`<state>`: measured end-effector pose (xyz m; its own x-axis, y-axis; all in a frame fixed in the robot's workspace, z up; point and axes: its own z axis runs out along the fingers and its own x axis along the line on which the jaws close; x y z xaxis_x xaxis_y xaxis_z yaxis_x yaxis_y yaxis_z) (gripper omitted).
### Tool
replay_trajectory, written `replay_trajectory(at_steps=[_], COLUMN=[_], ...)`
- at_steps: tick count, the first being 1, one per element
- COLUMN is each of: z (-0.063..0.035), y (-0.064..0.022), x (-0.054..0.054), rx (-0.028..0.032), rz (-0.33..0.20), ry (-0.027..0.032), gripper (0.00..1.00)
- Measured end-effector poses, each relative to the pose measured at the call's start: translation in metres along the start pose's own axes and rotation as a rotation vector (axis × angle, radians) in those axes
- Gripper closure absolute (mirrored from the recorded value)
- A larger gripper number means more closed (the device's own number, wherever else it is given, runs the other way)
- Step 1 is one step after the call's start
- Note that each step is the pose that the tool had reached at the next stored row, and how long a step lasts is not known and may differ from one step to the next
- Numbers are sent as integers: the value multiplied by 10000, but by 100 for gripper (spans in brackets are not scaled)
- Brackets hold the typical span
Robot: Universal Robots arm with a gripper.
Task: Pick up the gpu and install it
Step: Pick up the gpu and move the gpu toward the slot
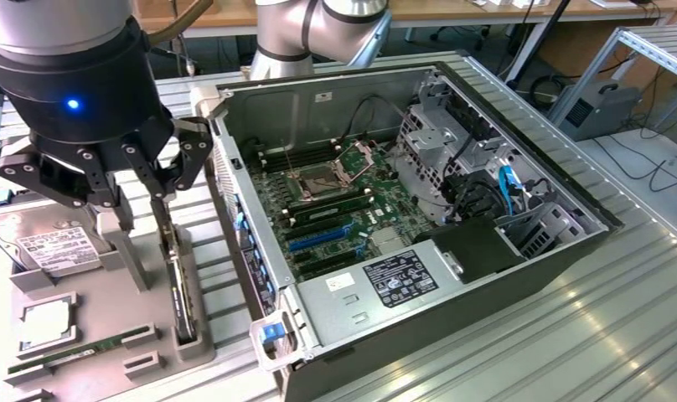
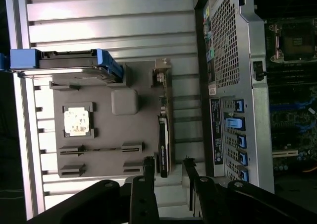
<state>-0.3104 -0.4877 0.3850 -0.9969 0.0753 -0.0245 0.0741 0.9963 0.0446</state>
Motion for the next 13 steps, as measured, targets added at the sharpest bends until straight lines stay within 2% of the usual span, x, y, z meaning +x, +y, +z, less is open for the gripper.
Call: replay_trajectory(at_steps=[10, 13], z=[231, 361], y=[-10, -16], x=[6, 9], rx=[1, 5], rz=[0, 0], ry=[0, 0], gripper=[64, 64])
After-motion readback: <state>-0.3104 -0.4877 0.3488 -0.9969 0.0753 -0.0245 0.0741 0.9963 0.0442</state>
